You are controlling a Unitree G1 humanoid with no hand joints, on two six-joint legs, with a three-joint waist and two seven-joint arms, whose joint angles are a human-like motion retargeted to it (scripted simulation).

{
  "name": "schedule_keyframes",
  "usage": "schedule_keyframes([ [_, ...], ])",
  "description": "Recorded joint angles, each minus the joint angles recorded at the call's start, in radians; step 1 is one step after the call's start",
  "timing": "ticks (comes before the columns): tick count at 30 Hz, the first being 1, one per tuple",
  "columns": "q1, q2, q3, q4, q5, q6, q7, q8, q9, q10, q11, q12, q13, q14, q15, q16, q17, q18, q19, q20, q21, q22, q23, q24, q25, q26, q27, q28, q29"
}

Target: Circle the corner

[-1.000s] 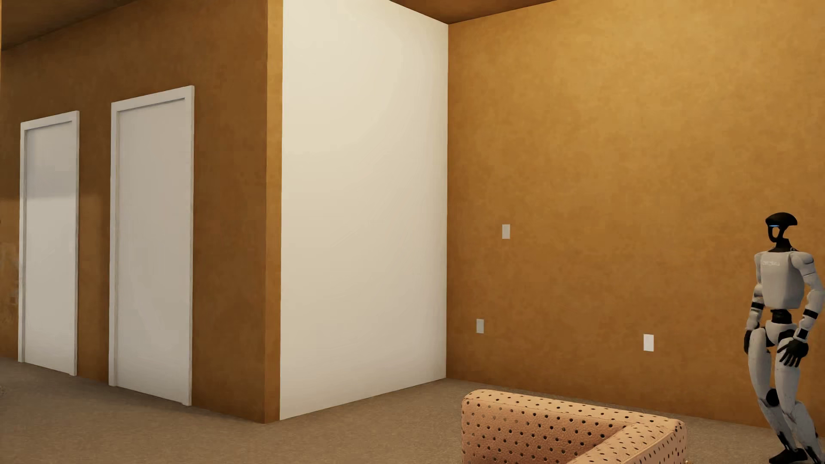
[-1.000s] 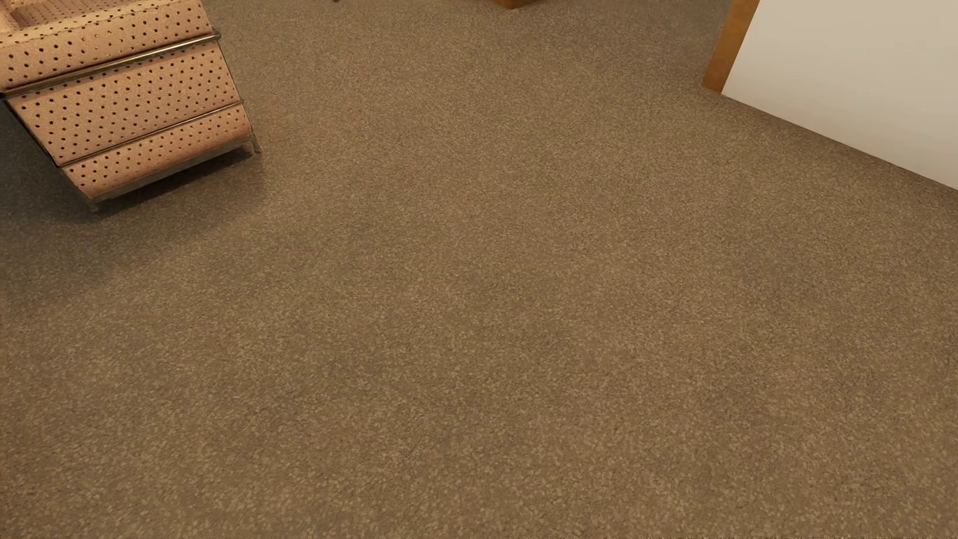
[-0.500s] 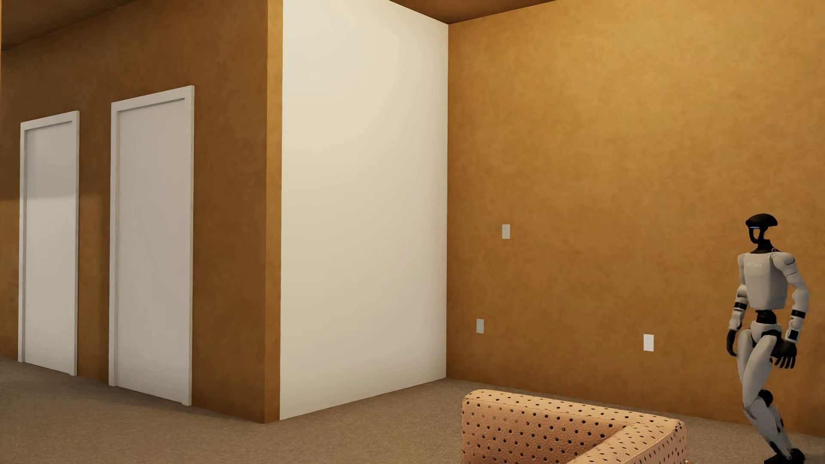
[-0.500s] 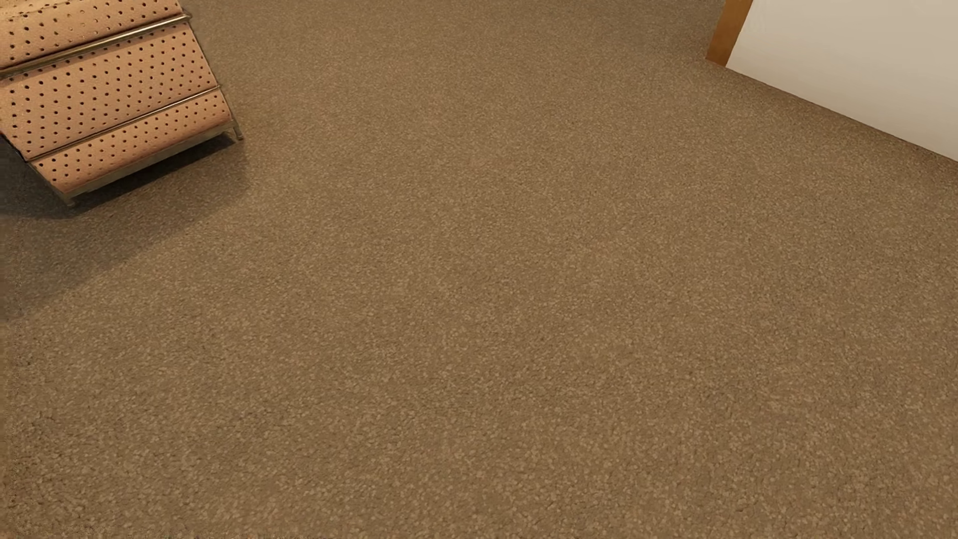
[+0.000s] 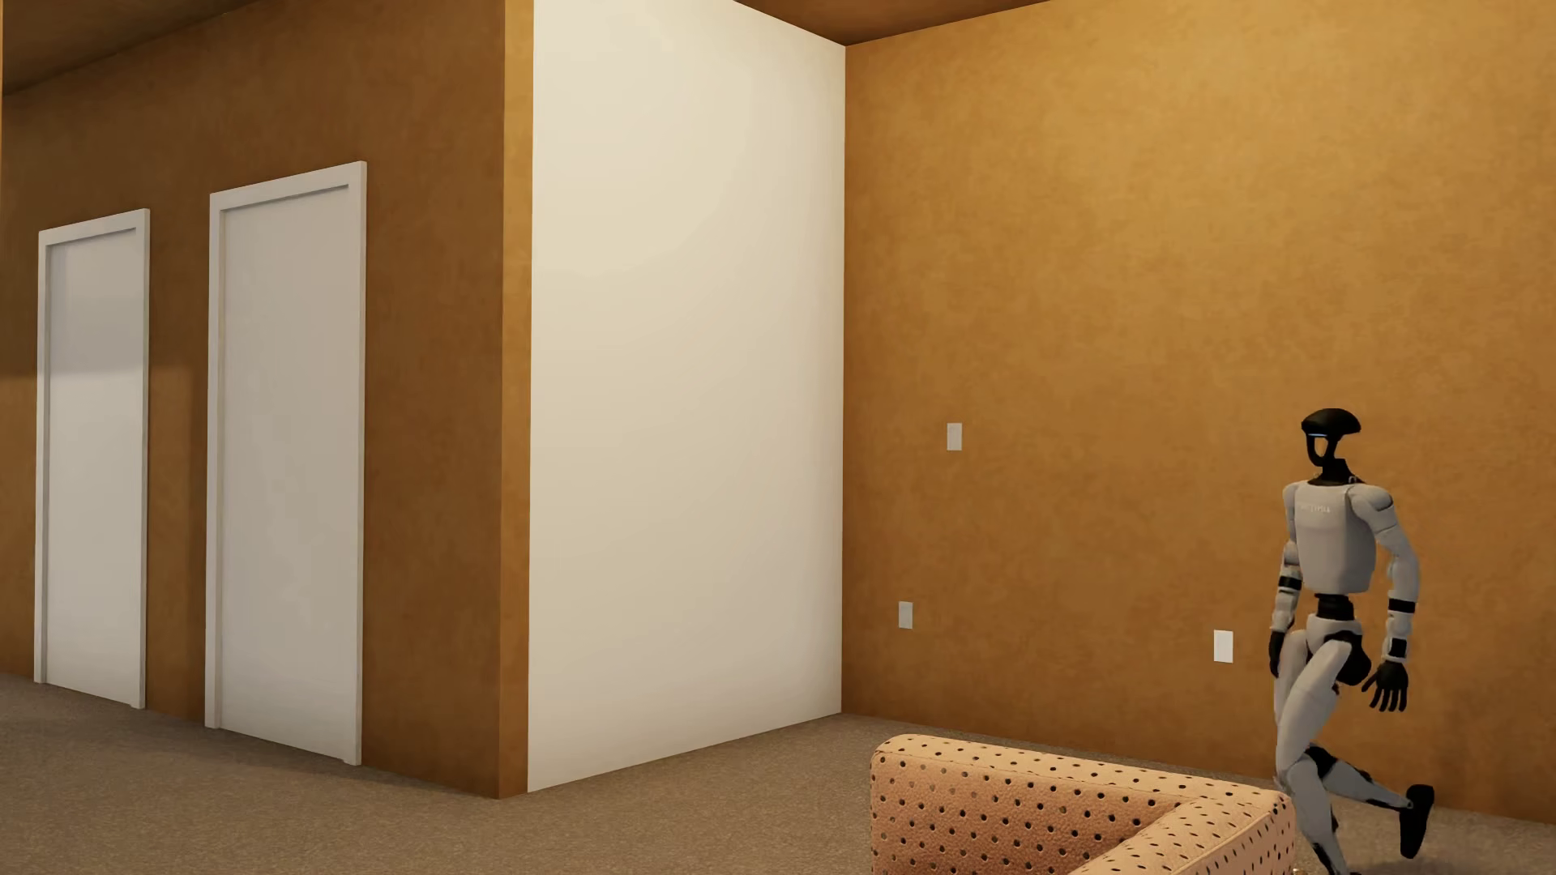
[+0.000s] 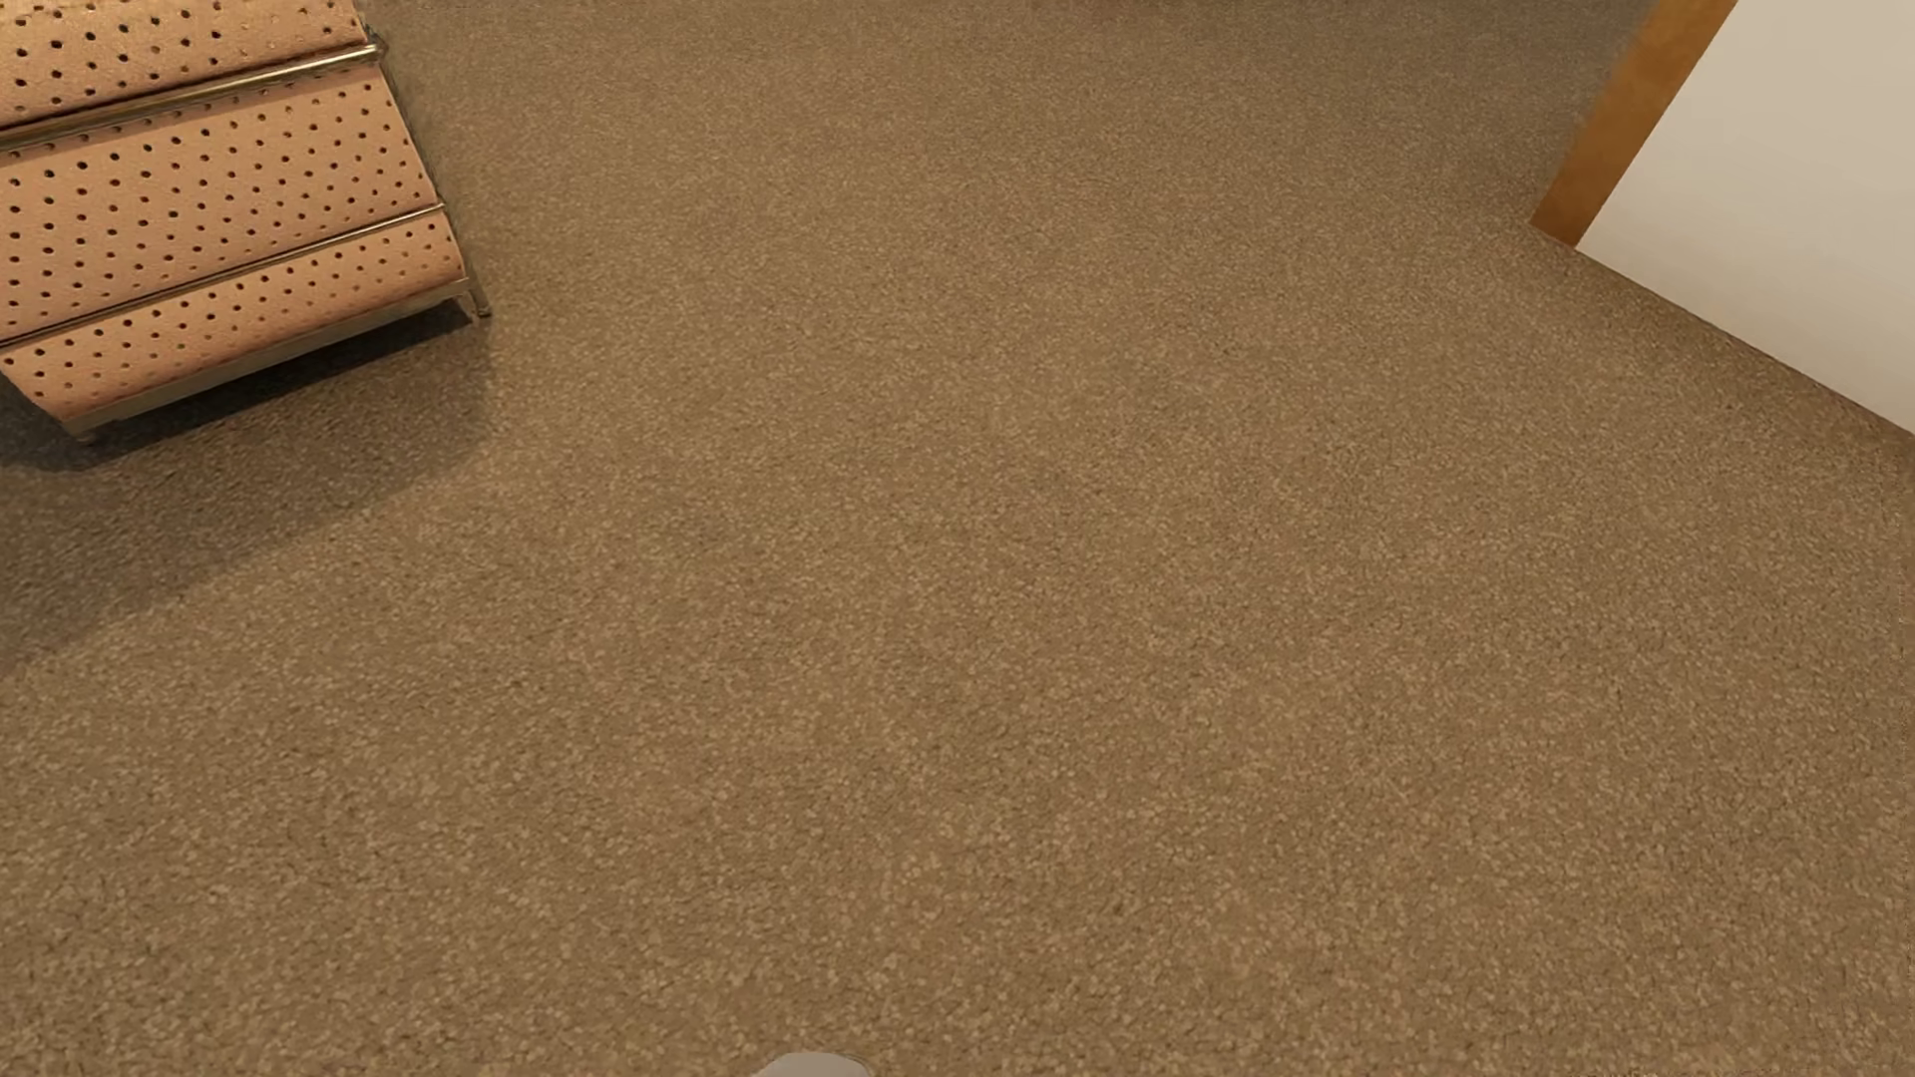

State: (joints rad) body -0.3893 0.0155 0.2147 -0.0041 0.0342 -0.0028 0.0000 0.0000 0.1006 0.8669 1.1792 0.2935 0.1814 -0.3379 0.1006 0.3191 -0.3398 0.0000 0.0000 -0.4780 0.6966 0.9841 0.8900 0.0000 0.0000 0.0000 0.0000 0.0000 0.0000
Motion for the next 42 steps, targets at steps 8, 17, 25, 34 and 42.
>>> schedule_keyframes([
  [8, 0.620, -0.492, -0.362, 0.027, 0.071, 0.069, 0.000, 0.000, 0.000, -0.383, -0.734, -0.122, 0.128, -0.037, -0.226, 0.062, -0.026, 0.000, 0.000, 0.015, -0.031, -0.227, -0.029, 0.000, 0.000, 0.000, 0.000, 0.000, 0.000],
  [17, 0.278, -0.258, -0.238, 0.147, 0.199, 0.125, 0.000, 0.000, 0.014, 0.505, -0.582, -0.064, 0.058, 0.190, -0.017, 0.022, -0.017, 0.000, 0.000, -0.009, -0.030, -0.116, 0.021, 0.000, 0.000, 0.000, 0.000, 0.000, 0.000],
  [25, -0.074, 0.279, 0.039, 0.138, 0.122, 0.051, 0.000, 0.000, -0.038, -0.372, -0.767, 0.026, -0.144, 0.242, -0.457, 0.032, -0.083, 0.000, 0.000, -0.008, -0.171, -0.060, -0.147, 0.000, 0.000, 0.000, 0.000, 0.000, 0.000],
  [34, 0.360, -0.279, -0.182, 0.027, 0.036, 0.036, 0.000, 0.000, 0.006, -0.260, -0.055, -0.027, 0.027, 0.118, 0.121, 0.039, 0.005, 0.000, 0.000, -0.034, -0.064, -0.058, -0.008, 0.000, 0.000, 0.000, 0.000, 0.000, 0.000],
  [42, 0.552, -0.421, -0.284, 0.112, 0.149, 0.113, 0.000, 0.000, -0.041, 0.017, -0.572, -0.028, 0.162, 0.332, 0.098, 0.060, -0.037, 0.000, 0.000, 0.148, 0.008, -0.200, 0.046, 0.000, 0.000, 0.000, 0.000, 0.000, 0.000],
])
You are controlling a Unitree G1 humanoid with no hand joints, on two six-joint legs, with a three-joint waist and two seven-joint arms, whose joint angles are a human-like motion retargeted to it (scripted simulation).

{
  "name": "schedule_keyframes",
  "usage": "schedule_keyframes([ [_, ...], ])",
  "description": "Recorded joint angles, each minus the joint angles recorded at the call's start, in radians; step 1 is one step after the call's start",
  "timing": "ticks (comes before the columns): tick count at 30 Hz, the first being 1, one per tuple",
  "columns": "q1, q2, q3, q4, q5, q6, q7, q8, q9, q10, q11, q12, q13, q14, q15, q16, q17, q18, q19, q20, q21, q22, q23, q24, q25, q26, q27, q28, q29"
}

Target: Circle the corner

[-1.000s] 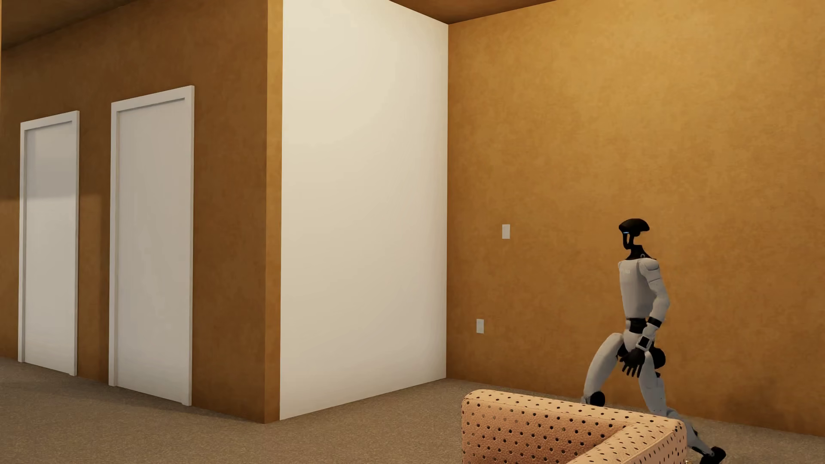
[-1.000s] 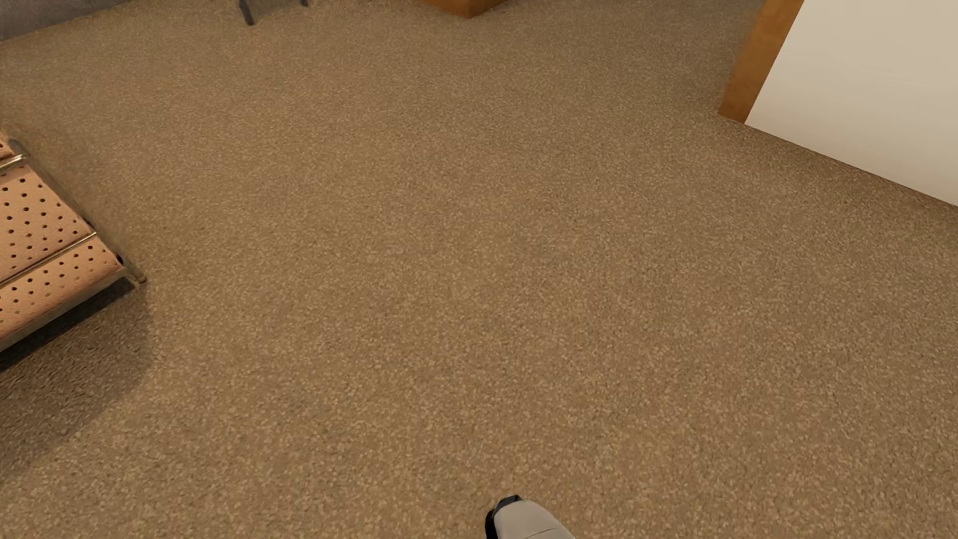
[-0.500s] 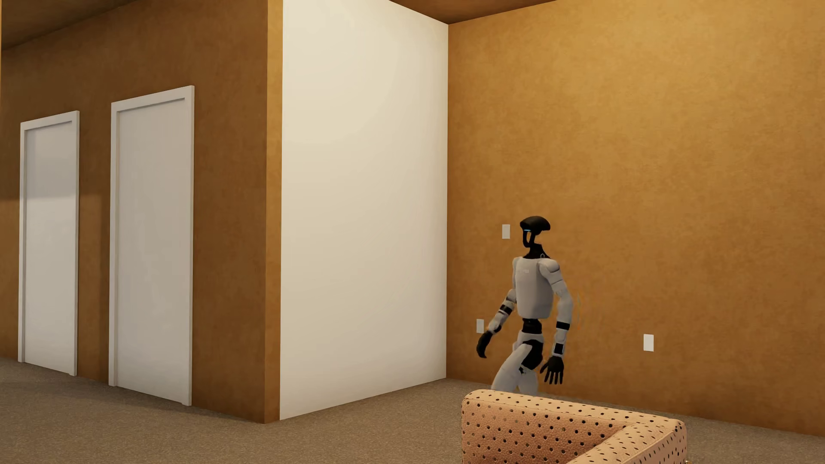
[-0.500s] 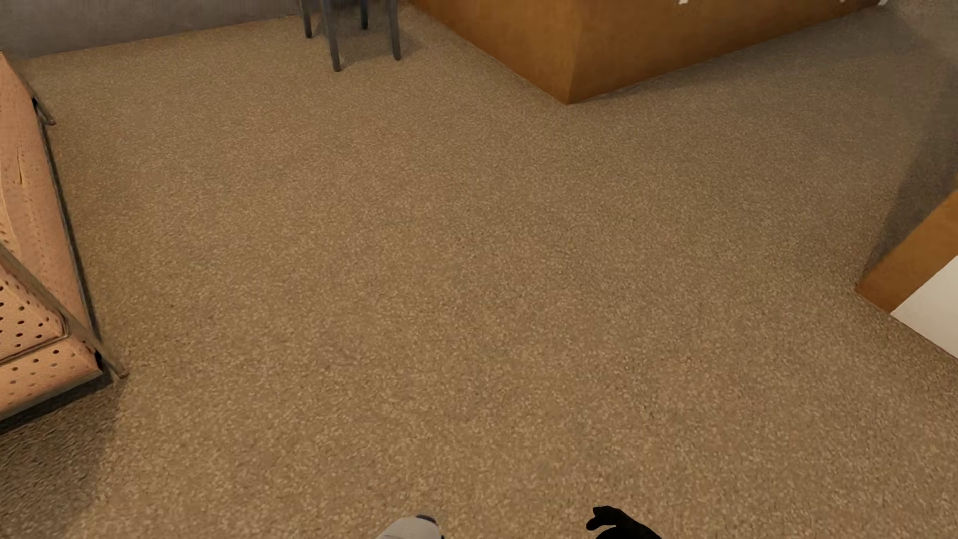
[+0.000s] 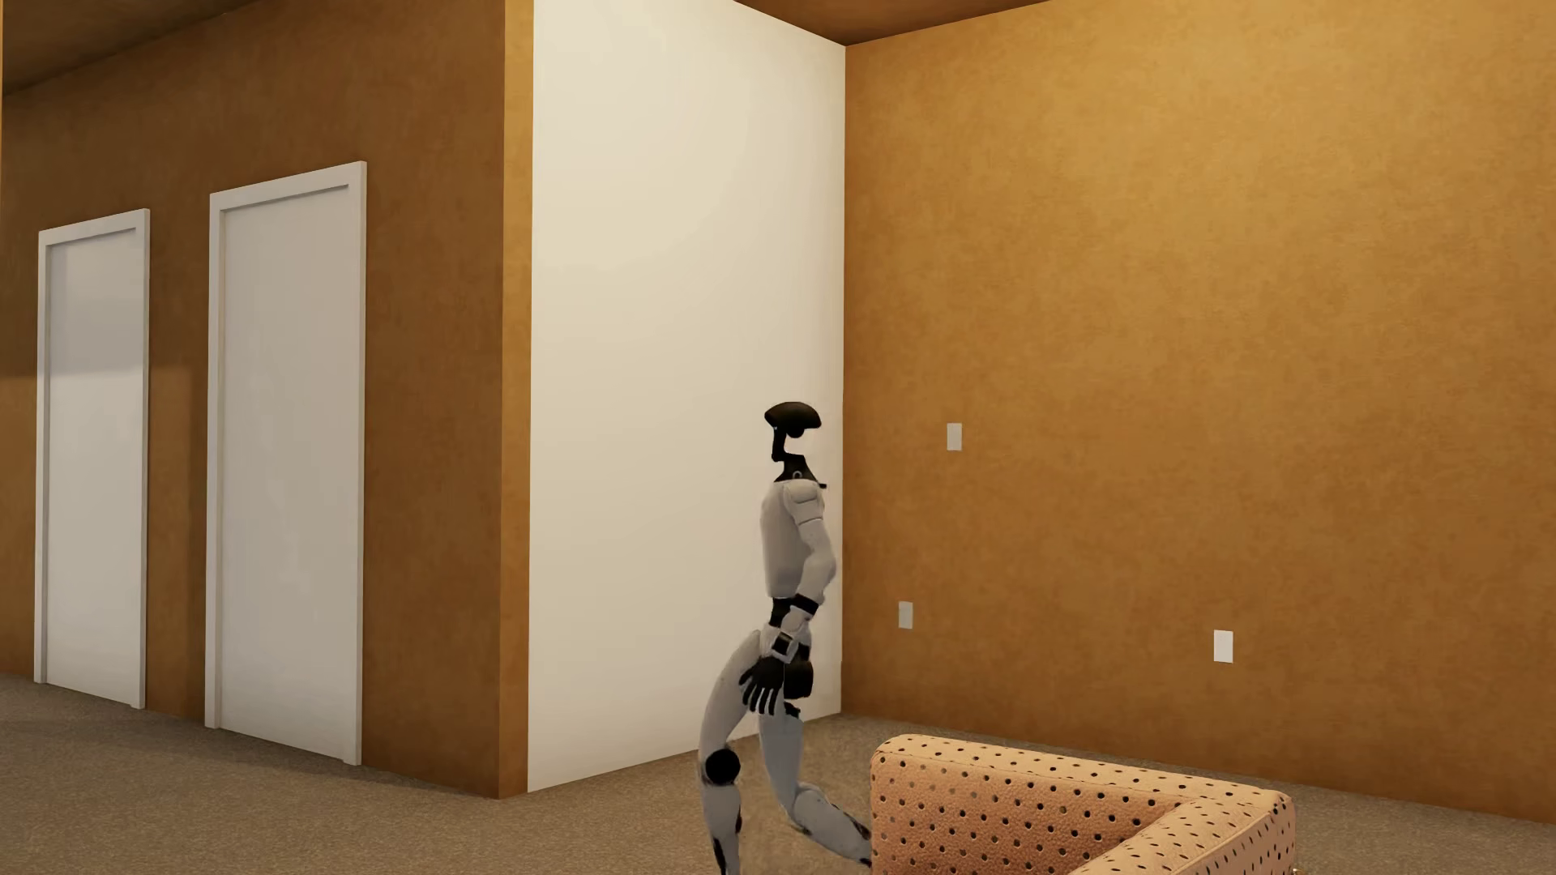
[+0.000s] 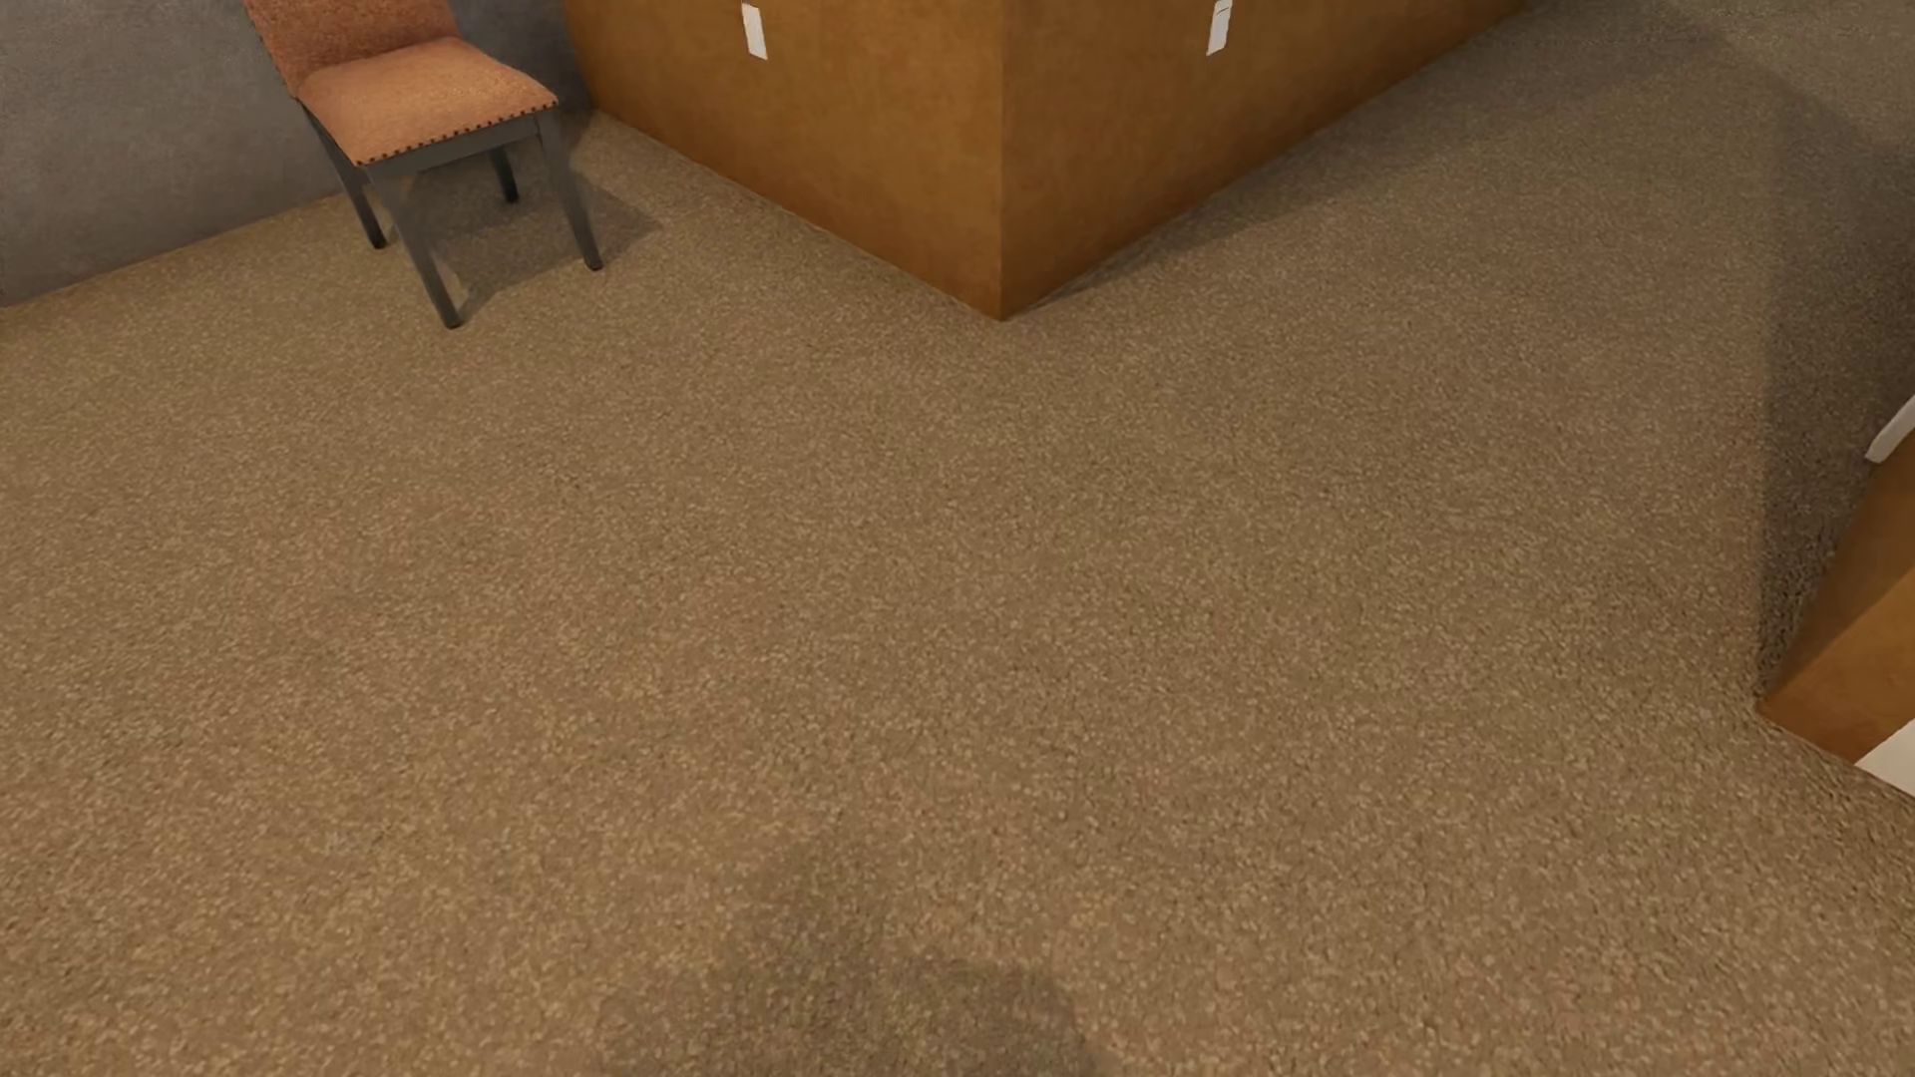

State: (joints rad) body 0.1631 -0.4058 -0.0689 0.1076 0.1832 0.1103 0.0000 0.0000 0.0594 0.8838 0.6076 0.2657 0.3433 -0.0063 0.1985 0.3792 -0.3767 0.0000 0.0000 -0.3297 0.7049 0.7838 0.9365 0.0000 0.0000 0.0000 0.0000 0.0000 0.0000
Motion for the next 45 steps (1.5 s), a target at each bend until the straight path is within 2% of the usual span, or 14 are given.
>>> schedule_keyframes([
  [3, -0.304, 0.242, 0.096, 0.027, 0.045, 0.024, 0.000, 0.000, 0.044, 0.432, -0.023, 0.010, -0.032, -0.170, -0.157, -0.014, -0.008, 0.000, 0.000, -0.070, 0.001, 0.090, -0.009, 0.000, 0.000, 0.000, 0.000, 0.000, 0.000],
  [10, -0.634, 0.658, 0.366, 0.039, -0.022, -0.091, 0.000, 0.000, -0.003, -0.347, -0.150, 0.129, -0.193, -0.122, -0.560, 0.008, -0.044, 0.000, 0.000, -0.065, -0.128, 0.124, -0.120, 0.000, 0.000, 0.000, 0.000, 0.000, 0.000],
  [11, -0.637, 0.705, 0.402, 0.028, -0.037, -0.113, 0.000, 0.000, 0.006, -0.256, -0.087, 0.139, -0.177, -0.066, -0.548, 0.019, -0.037, 0.000, 0.000, -0.073, -0.156, 0.137, -0.147, 0.000, 0.000, 0.000, 0.000, 0.000, 0.000],
  [13, -0.626, 0.627, 0.421, -0.007, -0.077, -0.178, 0.000, 0.000, 0.010, -0.073, 0.264, 0.133, -0.170, -0.066, -0.193, 0.013, -0.003, 0.000, 0.000, -0.066, -0.170, 0.196, -0.126, 0.000, 0.000, 0.000, 0.000, 0.000, 0.000],
  [16, -0.437, 0.333, 0.292, 0.021, -0.092, -0.157, 0.000, 0.000, 0.034, -0.088, 0.627, 0.101, -0.164, -0.163, 0.024, -0.024, 0.021, 0.000, 0.000, -0.085, -0.080, 0.222, -0.099, 0.000, 0.000, 0.000, 0.000, 0.000, 0.000],
  [20, -0.082, -0.037, 0.065, 0.072, -0.105, -0.088, 0.000, 0.000, 0.027, -0.287, 0.230, 0.110, -0.075, -0.286, 0.075, -0.015, 0.037, 0.000, 0.000, -0.112, -0.051, 0.043, -0.039, 0.000, 0.000, 0.000, 0.000, 0.000, 0.000],
  [24, 0.143, -0.199, -0.174, 0.080, -0.220, -0.073, 0.000, 0.000, 0.020, -0.320, -0.117, 0.039, 0.030, -0.333, -0.410, 0.047, -0.005, 0.000, 0.000, -0.124, -0.050, -0.038, 0.014, 0.000, 0.000, 0.000, 0.000, 0.000, 0.000],
  [26, 0.198, -0.305, -0.200, 0.128, -0.215, -0.026, 0.000, 0.000, 0.000, -0.278, 0.020, 0.025, 0.076, -0.161, 0.034, 0.041, -0.011, 0.000, 0.000, -0.089, -0.024, -0.012, 0.075, 0.000, 0.000, 0.000, 0.000, 0.000, 0.000],
  [29, -0.006, -0.248, -0.110, 0.131, -0.060, 0.032, 0.000, 0.000, -0.004, 0.145, 0.189, 0.038, 0.040, 0.165, 0.020, 0.013, -0.011, 0.000, 0.000, -0.100, 0.032, 0.080, 0.117, 0.000, 0.000, 0.000, 0.000, 0.000, 0.000],
  [32, -0.296, 0.081, 0.026, 0.066, 0.067, 0.013, 0.000, 0.000, 0.043, 0.474, 0.072, 0.050, -0.037, -0.184, -0.124, 0.000, -0.002, 0.000, 0.000, -0.148, -0.025, 0.103, 0.030, 0.000, 0.000, 0.000, 0.000, 0.000, 0.000],
  [35, -0.508, 0.433, 0.209, -0.003, 0.018, -0.052, 0.000, 0.000, 0.066, 0.176, -0.106, 0.085, -0.116, -0.252, -0.341, -0.003, -0.016, 0.000, 0.000, -0.160, -0.155, 0.092, -0.169, 0.000, 0.000, 0.000, 0.000, 0.000, 0.000],
  [40, -0.675, 0.746, 0.372, 0.082, -0.076, -0.061, 0.000, 0.000, 0.013, -0.390, -0.189, 0.128, -0.279, -0.226, -0.596, -0.005, -0.035, 0.000, 0.000, -0.124, -0.261, 0.075, -0.353, 0.000, 0.000, 0.000, 0.000, 0.000, 0.000],
  [42, -0.736, 0.802, 0.402, 0.055, -0.129, -0.088, 0.000, 0.000, -0.008, -0.184, -0.080, 0.128, -0.248, -0.143, -0.480, -0.008, -0.016, 0.000, 0.000, -0.126, -0.302, 0.129, -0.364, 0.000, 0.000, 0.000, 0.000, 0.000, 0.000],
  [45, -0.630, 0.637, 0.357, -0.066, -0.181, -0.140, 0.000, 0.000, -0.007, 0.007, 0.451, 0.088, -0.189, -0.218, 0.006, -0.022, 0.026, 0.000, 0.000, -0.138, -0.212, 0.252, -0.197, 0.000, 0.000, 0.000, 0.000, 0.000, 0.000],
])
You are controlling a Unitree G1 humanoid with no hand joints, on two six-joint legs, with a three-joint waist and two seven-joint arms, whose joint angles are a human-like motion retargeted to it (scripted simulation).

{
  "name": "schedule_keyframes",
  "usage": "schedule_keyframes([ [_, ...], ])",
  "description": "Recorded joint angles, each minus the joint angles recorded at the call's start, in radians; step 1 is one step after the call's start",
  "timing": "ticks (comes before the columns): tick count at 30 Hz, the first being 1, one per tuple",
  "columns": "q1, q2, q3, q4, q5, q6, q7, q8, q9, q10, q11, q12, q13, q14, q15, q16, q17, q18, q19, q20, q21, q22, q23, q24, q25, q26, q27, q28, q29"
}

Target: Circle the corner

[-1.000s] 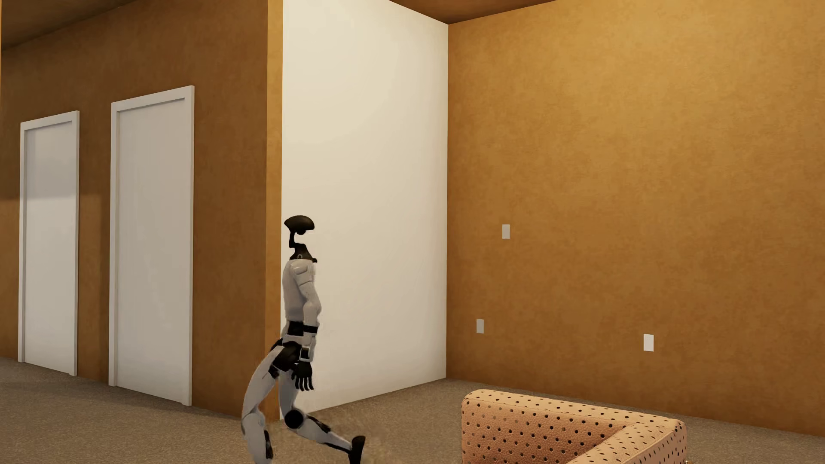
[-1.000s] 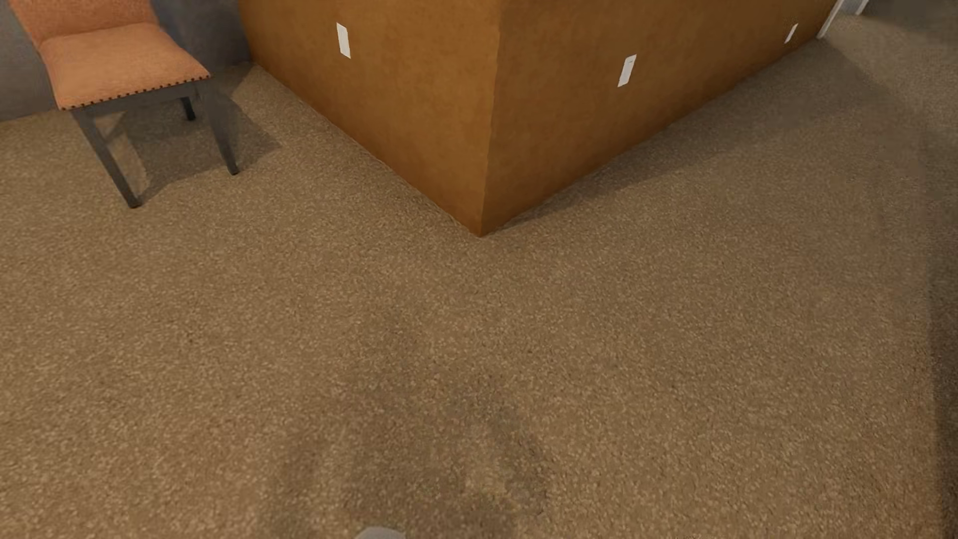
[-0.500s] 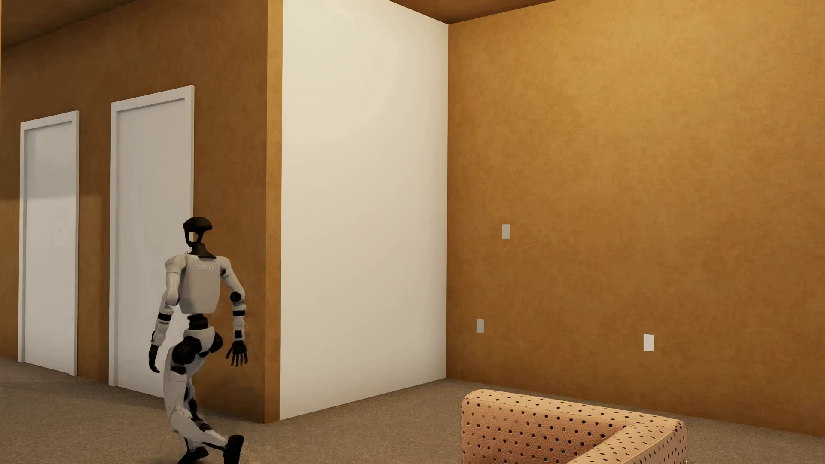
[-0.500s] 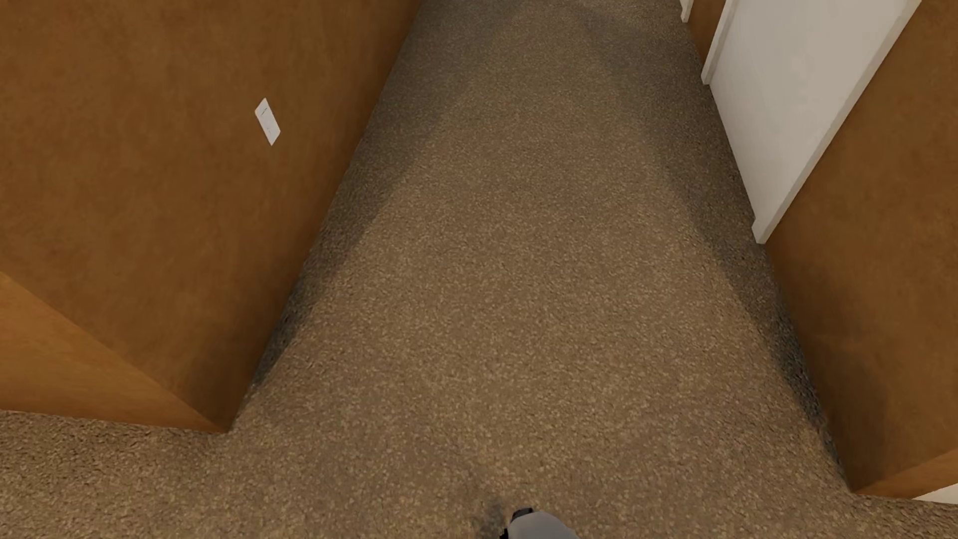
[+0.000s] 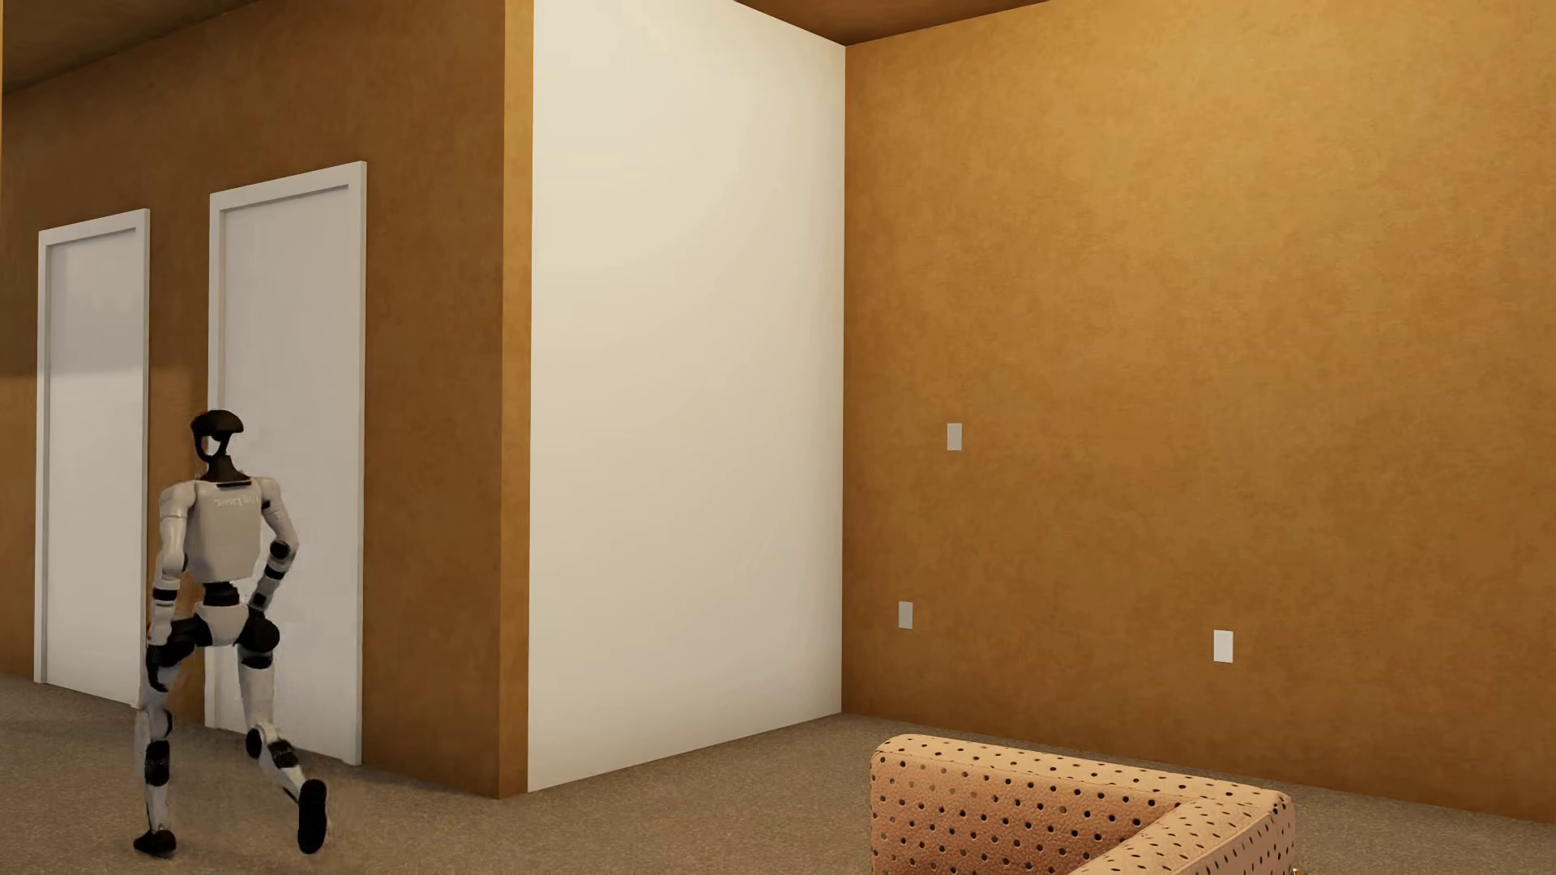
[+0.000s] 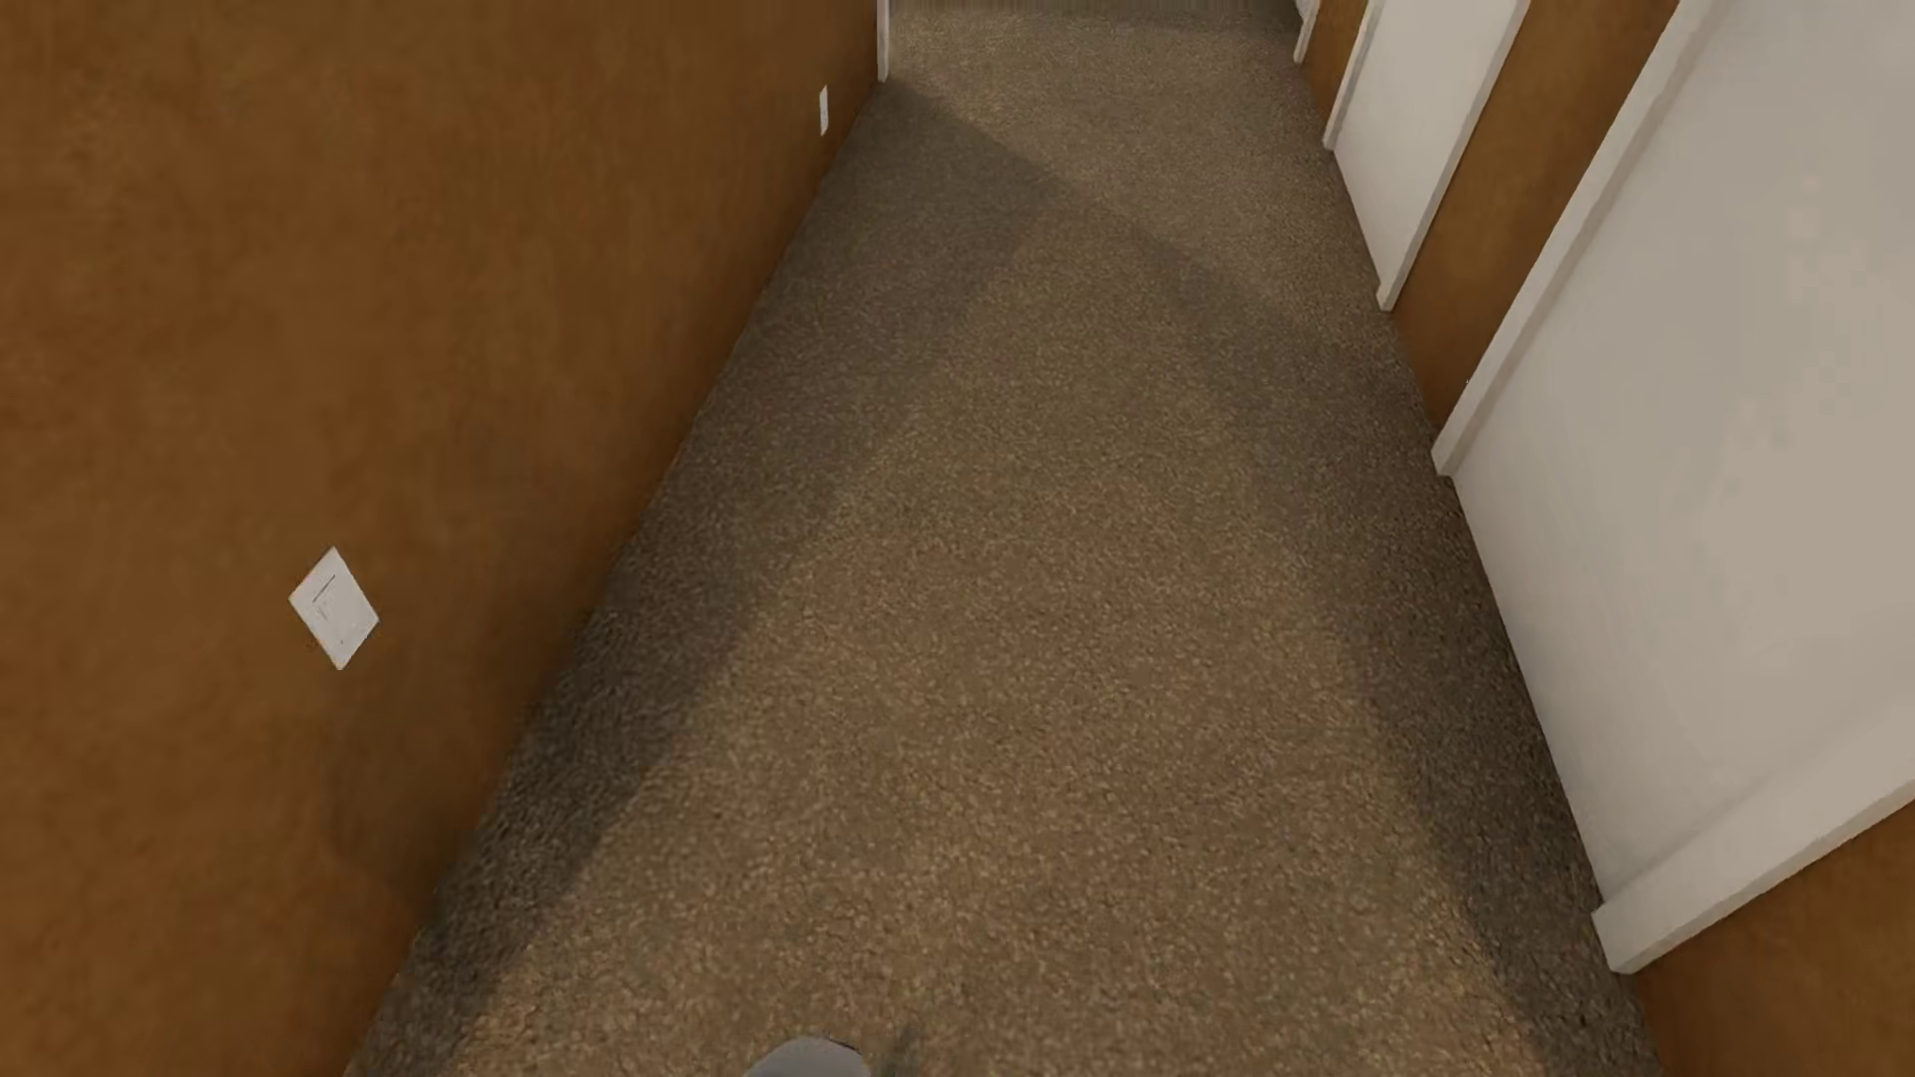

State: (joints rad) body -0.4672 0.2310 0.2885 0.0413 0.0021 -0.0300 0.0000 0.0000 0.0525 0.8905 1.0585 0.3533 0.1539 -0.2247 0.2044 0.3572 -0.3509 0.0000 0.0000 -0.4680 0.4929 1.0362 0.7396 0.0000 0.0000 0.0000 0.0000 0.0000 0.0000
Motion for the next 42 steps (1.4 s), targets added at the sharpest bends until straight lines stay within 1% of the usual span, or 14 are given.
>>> schedule_keyframes([
  [3, 0.293, -0.329, -0.151, -0.030, 0.061, 0.051, 0.000, 0.000, 0.021, -0.160, 0.334, -0.042, 0.044, -0.029, -0.122, -0.008, 0.004, 0.000, 0.000, -0.005, 0.120, -0.067, 0.138, 0.000, 0.000, 0.000, 0.000, 0.000, 0.000],
  [7, 0.612, -0.609, -0.363, 0.000, 0.089, 0.105, 0.000, 0.000, 0.032, -0.337, -0.313, -0.116, 0.182, -0.026, 0.125, 0.021, -0.022, 0.000, 0.000, 0.039, 0.174, -0.270, 0.212, 0.000, 0.000, 0.000, 0.000, 0.000, 0.000],
  [10, 0.710, -0.693, -0.457, 0.036, 0.033, 0.100, 0.000, 0.000, -0.012, -0.332, -0.586, -0.186, 0.243, -0.055, -0.584, 0.045, -0.014, 0.000, 0.000, 0.089, 0.184, -0.362, 0.259, 0.000, 0.000, 0.000, 0.000, 0.000, 0.000],
  [12, 0.770, -0.768, -0.495, 0.085, 0.032, 0.112, 0.000, 0.000, -0.010, -0.264, -0.536, -0.173, 0.269, 0.042, -0.277, 0.026, 0.004, 0.000, 0.000, 0.151, 0.164, -0.361, 0.308, 0.000, 0.000, 0.000, 0.000, 0.000, 0.000],
  [13, 0.739, -0.796, -0.476, 0.128, 0.078, 0.144, 0.000, 0.000, -0.029, -0.159, -0.490, -0.160, 0.271, 0.165, -0.033, 0.013, 0.007, 0.000, 0.000, 0.161, 0.183, -0.341, 0.316, 0.000, 0.000, 0.000, 0.000, 0.000, 0.000],
  [15, 0.615, -0.744, -0.404, 0.165, 0.170, 0.180, 0.000, 0.000, -0.009, 0.205, -0.345, -0.118, 0.241, 0.405, 0.037, -0.016, 0.005, 0.000, 0.000, 0.148, 0.198, -0.255, 0.331, 0.000, 0.000, 0.000, 0.000, 0.000, 0.000],
  [18, 0.310, -0.447, -0.288, 0.127, 0.230, 0.151, 0.000, 0.000, 0.032, 0.556, -0.451, -0.099, 0.136, 0.056, -0.123, -0.019, 0.007, 0.000, 0.000, 0.029, 0.144, -0.150, 0.277, 0.000, 0.000, 0.000, 0.000, 0.000, 0.000],
  [23, 0.090, -0.041, -0.035, 0.085, 0.142, 0.073, 0.000, 0.000, 0.028, -0.190, -0.639, 0.031, -0.024, -0.023, -0.464, 0.007, -0.046, 0.000, 0.000, -0.004, -0.008, -0.132, -0.029, 0.000, 0.000, 0.000, 0.000, 0.000, 0.000],
  [25, 0.049, 0.023, 0.004, 0.123, 0.128, 0.084, 0.000, 0.000, -0.011, -0.732, -0.637, 0.059, -0.096, 0.398, -0.560, 0.000, -0.058, 0.000, 0.000, 0.000, -0.078, -0.111, -0.087, 0.000, 0.000, 0.000, 0.000, 0.000, 0.000],
  [27, -0.028, 0.117, 0.030, 0.141, 0.087, 0.091, 0.000, 0.000, 0.006, -0.353, -0.601, 0.062, -0.129, -0.028, -0.548, -0.012, -0.070, 0.000, 0.000, -0.014, -0.084, -0.056, -0.100, 0.000, 0.000, 0.000, 0.000, 0.000, 0.000],
  [32, 0.129, -0.157, -0.036, -0.018, -0.014, 0.016, 0.000, 0.000, 0.031, -0.105, 0.255, 0.020, -0.030, -0.264, -0.026, -0.011, -0.004, 0.000, 0.000, 0.020, 0.041, 0.005, 0.072, 0.000, 0.000, 0.000, 0.000, 0.000, 0.000],
  [34, 0.273, -0.299, -0.183, -0.018, 0.065, 0.079, 0.000, 0.000, 0.074, -0.182, 0.506, -0.050, 0.016, -0.267, -0.563, -0.015, -0.026, 0.000, 0.000, 0.020, 0.148, -0.085, 0.055, 0.000, 0.000, 0.000, 0.000, 0.000, 0.000],
  [38, 0.468, -0.761, -0.332, -0.002, 0.063, 0.128, 0.000, 0.000, 0.088, -0.304, 0.053, -0.108, 0.106, -0.276, 0.025, -0.002, 0.002, 0.000, 0.000, 0.153, 0.198, -0.400, 0.237, 0.000, 0.000, 0.000, 0.000, 0.000, 0.000],
  [42, 0.626, -0.754, -0.419, 0.045, 0.066, 0.140, 0.000, 0.000, 0.071, -0.308, -0.520, -0.127, 0.204, -0.308, -0.126, 0.008, -0.019, 0.000, 0.000, 0.215, 0.270, -0.585, 0.222, 0.000, 0.000, 0.000, 0.000, 0.000, 0.000],
])
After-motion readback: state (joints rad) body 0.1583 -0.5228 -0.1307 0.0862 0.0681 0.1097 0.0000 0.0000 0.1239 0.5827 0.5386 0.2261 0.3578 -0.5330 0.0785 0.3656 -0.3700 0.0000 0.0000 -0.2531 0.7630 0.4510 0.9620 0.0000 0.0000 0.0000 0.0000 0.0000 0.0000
